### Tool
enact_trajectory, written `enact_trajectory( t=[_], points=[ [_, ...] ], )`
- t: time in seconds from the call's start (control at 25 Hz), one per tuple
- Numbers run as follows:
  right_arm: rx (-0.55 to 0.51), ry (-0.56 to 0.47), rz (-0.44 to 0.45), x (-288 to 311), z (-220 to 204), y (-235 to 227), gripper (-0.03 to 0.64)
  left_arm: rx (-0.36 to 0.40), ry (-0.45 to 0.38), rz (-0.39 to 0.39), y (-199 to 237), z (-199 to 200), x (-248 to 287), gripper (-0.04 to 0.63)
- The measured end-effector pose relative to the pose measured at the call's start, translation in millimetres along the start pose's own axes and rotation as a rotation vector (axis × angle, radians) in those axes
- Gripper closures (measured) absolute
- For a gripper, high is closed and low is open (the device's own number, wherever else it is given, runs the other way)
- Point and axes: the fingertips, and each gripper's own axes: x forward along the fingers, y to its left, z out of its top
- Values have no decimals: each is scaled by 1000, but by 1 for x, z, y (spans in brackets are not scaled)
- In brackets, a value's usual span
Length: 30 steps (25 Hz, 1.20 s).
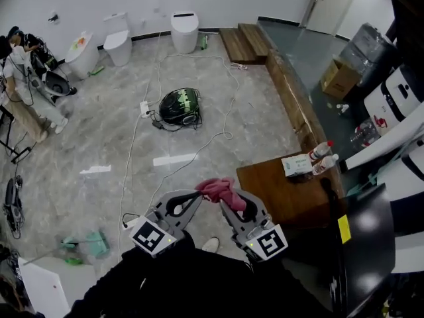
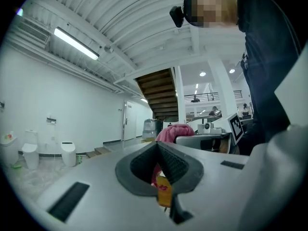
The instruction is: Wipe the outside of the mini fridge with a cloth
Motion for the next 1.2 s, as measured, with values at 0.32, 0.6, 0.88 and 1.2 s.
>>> enact_trajectory(
  t=[0.32, 0.6, 0.88, 1.2],
  points=[
    [28, -10, -224, 38, 4, -120, 505, -32, -38, -212, 77, 5, 117, 589],
    [-23, -55, -481, 74, 20, -211, 505, -9, -39, -471, 141, 21, 215, 589],
    [-22, -116, -793, 73, 17, -267, 505, -11, 29, -758, 155, 14, 280, 589],
    [-15, -143, -1065, 27, 16, -292, 503, -11, 40, -989, 118, 10, 328, 589]
  ],
)
